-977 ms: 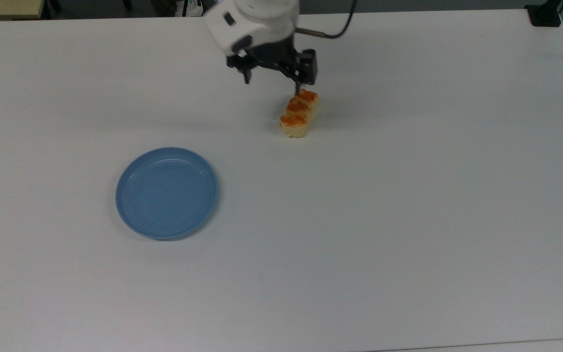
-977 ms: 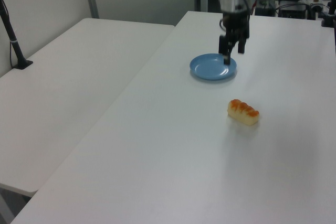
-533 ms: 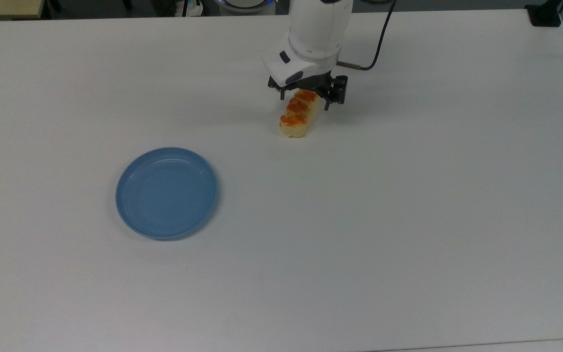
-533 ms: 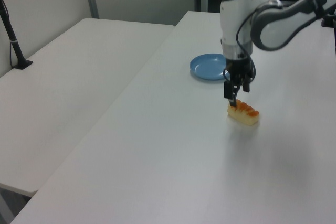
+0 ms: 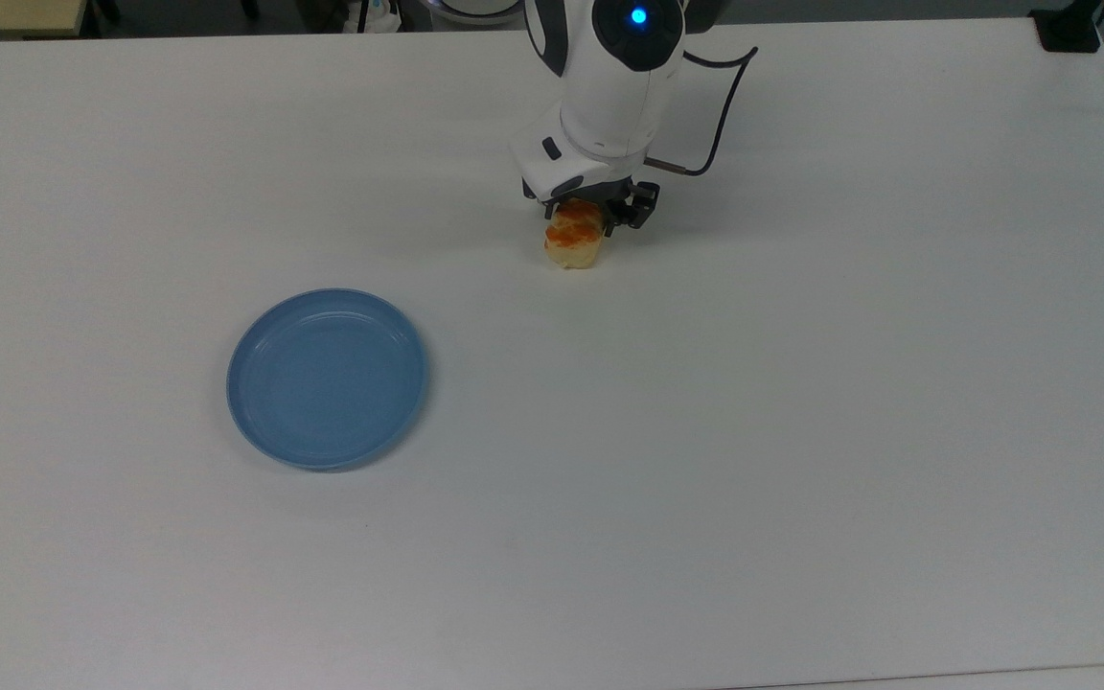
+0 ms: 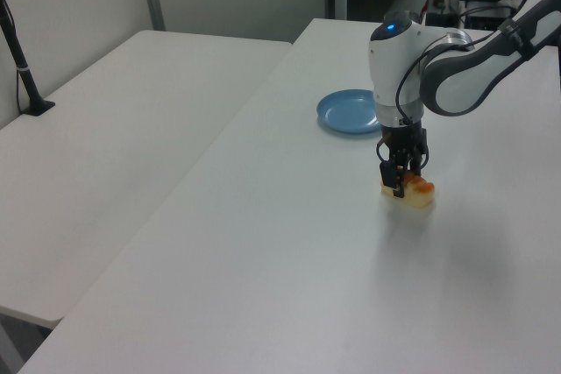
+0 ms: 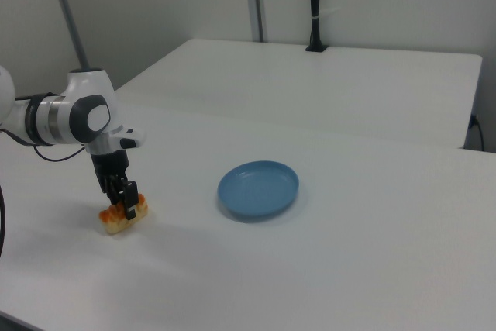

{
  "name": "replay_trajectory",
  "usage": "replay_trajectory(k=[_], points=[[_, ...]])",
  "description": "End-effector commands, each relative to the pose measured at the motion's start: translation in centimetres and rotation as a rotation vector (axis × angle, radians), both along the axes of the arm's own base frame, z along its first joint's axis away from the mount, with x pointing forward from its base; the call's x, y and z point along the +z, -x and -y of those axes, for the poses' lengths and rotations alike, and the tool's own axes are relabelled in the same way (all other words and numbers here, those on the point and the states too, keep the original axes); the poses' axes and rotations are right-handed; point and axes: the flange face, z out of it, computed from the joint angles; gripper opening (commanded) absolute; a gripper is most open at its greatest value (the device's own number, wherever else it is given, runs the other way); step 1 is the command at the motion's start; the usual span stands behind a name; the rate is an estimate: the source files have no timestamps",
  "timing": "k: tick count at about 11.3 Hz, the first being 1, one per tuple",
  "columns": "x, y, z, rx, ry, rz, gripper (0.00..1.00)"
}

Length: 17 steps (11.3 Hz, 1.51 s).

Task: Put the bread onto the plate
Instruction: 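Lift the held bread roll and carry it over the blue plate, then lower the bread roll onto the plate and open the gripper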

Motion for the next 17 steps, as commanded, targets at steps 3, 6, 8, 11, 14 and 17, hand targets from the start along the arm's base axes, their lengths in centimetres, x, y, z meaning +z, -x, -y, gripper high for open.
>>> replay_trajectory(k=[3, 6, 8, 11, 14, 17], points=[[5.8, -1.7, 1.7, -0.014, -0.012, 0.090, 0.09], [12.0, -6.3, 11.7, -0.012, -0.017, 0.094, 0.14], [11.9, -9.2, 20.1, -0.054, 0.003, 0.119, 0.21], [8.1, -13.4, 28.4, -0.146, 0.043, 0.149, 0.29], [3.8, -15.8, 28.0, -0.212, 0.064, 0.235, 0.40], [3.8, -16.3, 25.0, -0.228, 0.056, 0.243, 0.93]])
